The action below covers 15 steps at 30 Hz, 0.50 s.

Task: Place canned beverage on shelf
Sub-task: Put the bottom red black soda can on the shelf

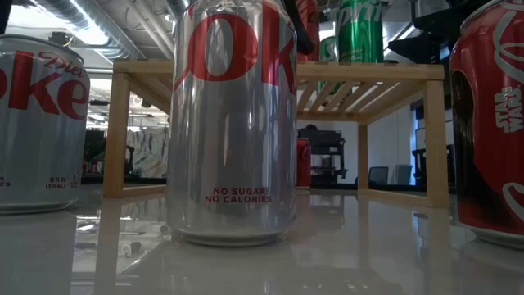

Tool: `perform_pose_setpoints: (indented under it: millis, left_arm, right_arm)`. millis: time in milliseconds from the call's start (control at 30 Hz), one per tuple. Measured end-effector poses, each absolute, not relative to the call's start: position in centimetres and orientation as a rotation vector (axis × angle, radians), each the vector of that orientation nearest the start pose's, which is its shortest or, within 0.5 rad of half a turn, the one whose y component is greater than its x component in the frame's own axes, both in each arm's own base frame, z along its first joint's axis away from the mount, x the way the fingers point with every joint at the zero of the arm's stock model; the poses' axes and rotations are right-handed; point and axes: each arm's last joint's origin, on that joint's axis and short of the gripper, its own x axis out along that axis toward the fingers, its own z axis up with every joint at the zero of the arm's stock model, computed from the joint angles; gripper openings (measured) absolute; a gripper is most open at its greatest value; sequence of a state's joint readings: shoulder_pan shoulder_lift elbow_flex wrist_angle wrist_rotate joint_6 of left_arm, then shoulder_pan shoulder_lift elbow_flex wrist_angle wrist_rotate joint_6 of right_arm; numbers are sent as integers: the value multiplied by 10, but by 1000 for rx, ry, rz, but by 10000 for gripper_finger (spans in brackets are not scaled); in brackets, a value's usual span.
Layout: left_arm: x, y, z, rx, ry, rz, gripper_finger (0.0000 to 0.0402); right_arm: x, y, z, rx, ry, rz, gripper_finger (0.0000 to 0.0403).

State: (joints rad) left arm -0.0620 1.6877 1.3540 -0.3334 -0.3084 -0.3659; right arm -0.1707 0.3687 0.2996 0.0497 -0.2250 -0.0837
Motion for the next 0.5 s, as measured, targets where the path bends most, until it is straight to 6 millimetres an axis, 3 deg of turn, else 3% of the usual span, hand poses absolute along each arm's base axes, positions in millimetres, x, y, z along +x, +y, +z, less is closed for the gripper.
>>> perform_pose_setpoints:
  millis: [167, 500]
  left_arm:
    - [377, -15, 283, -229, 602, 354, 370]
    - [375, -17, 288, -231, 593, 336, 372]
  right_arm:
    - [118, -14, 240, -80, 17, 55, 353]
    - [118, -14, 240, -80, 17, 55, 353]
